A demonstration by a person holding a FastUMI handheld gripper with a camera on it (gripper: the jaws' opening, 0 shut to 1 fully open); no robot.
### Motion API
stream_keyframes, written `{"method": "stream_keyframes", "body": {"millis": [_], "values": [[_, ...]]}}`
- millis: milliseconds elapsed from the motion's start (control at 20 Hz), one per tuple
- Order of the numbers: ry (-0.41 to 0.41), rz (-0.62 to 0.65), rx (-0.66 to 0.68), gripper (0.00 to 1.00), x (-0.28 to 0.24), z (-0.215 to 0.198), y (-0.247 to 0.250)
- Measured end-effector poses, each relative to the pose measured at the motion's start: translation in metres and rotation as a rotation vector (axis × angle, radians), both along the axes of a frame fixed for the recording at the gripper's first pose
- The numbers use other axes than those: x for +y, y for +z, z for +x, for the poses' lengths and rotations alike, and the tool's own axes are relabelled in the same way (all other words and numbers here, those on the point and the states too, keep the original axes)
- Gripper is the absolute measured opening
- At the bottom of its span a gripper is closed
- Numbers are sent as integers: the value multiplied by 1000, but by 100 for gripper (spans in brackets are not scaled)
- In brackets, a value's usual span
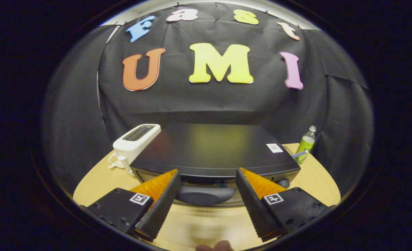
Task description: Open the toaster oven, put the food inside, and close the toaster oven door.
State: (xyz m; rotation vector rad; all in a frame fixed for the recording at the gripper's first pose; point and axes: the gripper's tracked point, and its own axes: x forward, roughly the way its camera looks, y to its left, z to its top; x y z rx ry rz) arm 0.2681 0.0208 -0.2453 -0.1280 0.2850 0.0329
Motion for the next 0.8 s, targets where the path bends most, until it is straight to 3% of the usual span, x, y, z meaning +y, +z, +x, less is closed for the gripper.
{"method": "stream_keyframes", "body": {"millis": [500,800], "values": [[-14,-14,-10,100,-2,-5,-15],[0,-36,31,100,-6,-50,-41]]}}
